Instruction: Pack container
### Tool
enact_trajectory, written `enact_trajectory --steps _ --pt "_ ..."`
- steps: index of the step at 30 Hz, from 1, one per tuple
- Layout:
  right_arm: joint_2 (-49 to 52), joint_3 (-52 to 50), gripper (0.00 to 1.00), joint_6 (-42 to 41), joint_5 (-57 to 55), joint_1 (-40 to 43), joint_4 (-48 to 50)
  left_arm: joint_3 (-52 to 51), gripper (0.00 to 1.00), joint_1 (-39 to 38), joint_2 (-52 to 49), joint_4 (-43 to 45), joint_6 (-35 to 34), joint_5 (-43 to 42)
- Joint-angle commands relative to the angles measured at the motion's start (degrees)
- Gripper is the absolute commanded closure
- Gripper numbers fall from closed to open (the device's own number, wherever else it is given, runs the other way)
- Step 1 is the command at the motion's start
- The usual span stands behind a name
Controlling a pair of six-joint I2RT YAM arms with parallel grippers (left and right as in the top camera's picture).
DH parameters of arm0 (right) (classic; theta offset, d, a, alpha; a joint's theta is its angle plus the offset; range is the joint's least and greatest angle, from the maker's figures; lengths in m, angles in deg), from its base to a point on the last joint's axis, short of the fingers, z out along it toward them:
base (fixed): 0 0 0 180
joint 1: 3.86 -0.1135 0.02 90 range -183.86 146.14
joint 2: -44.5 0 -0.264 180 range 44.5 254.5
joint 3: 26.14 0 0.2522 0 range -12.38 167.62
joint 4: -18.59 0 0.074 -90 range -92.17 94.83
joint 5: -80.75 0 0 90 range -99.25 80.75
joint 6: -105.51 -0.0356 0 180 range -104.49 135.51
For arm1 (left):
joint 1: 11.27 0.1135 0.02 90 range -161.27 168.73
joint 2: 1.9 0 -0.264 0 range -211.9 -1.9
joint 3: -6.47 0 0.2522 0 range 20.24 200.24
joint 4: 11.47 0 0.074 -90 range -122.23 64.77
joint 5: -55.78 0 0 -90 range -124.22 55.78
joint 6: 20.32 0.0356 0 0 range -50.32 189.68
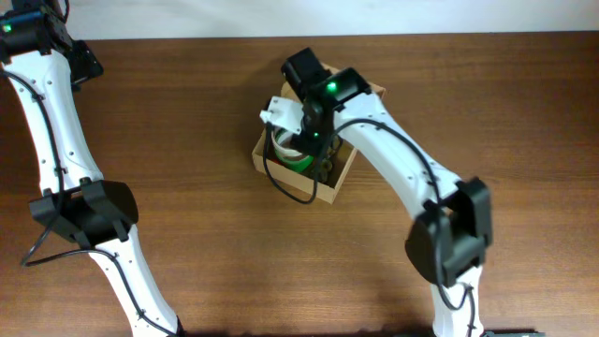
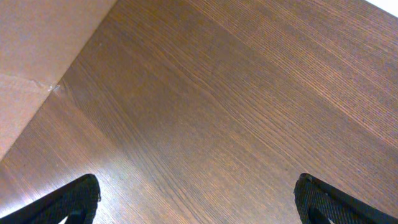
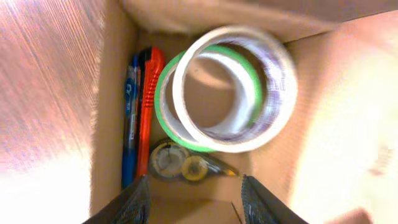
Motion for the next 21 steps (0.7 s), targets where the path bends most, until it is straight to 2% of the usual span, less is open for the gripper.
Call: enact_trajectory --steps 1,7,11,16,19,21 --pt "-6.84 1.95 0.51 -4.17 -1.88 -0.46 0.76 -0.26 0.00 0.24 1.95 -0.04 0.68 -0.02" --pt "-14.29 1.95 0.49 -24.68 -16.31 0.28 7.02 -0.26 0.00 0.26 1.95 -0.04 0.68 -0.02" --pt "-17.86 1.92 0.51 -39.56 -19.21 3.17 6.45 -0.26 0.00 0.24 1.95 -0.04 0.68 -0.02" --pt "-17.57 1.62 0.73 -55.34 -16.26 10.95 -1.03 -0.26 0.00 0.24 1.95 -0.04 0.68 -0.02" --pt "-16.02 1.36 0.82 -59.71 -9.60 16.76 -6.21 -0.26 0.00 0.26 1.95 -0.04 0.68 -0.02" --pt "-15.08 1.09 0.84 -60.15 -5.29 20.39 -8.44 -0.26 0.00 0.24 1.95 -0.04 0.68 -0.02"
